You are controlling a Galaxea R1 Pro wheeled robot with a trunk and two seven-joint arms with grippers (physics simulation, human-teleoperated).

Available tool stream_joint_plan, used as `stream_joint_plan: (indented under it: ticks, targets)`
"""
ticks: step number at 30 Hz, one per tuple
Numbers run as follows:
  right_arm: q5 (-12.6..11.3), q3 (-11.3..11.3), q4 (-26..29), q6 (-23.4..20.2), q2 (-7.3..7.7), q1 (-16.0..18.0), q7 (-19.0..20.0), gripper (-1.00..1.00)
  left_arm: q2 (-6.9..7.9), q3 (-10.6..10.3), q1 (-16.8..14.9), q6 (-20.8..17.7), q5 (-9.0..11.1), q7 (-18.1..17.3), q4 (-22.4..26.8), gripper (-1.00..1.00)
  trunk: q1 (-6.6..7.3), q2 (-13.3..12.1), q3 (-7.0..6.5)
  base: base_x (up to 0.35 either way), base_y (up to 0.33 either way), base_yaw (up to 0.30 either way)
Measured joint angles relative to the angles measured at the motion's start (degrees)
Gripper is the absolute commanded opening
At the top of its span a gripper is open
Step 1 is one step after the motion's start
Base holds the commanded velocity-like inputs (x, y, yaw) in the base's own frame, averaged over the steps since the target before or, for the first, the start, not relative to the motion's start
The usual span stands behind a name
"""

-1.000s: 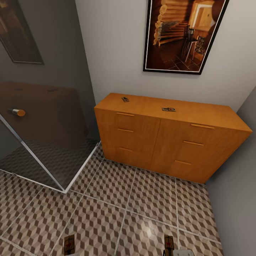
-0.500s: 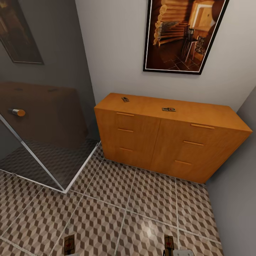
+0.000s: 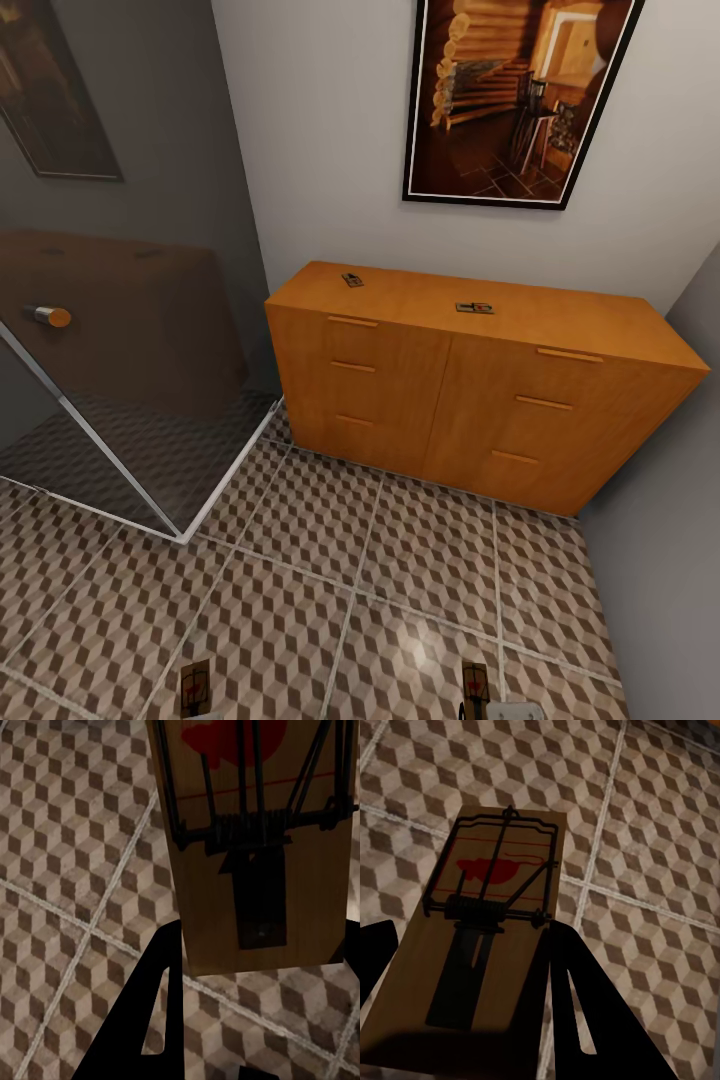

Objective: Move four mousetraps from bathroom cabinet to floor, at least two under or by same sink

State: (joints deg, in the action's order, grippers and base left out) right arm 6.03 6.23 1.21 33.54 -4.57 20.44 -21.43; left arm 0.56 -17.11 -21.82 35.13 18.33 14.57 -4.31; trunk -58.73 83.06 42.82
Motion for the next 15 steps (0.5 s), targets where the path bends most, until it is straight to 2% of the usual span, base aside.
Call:
stream_joint_plan:
  ticks: [15]
  targets:
    - [0.0, 0.0, 0.0, 0.0, 0.01, 0.0, 0.0, -1.0, 0.0, 0.0, 0.0, 0.0, 0.0, 0.0, 0.0, -1.0, 0.0, 0.0, 0.0, 0.0, 0.0, 0.0]
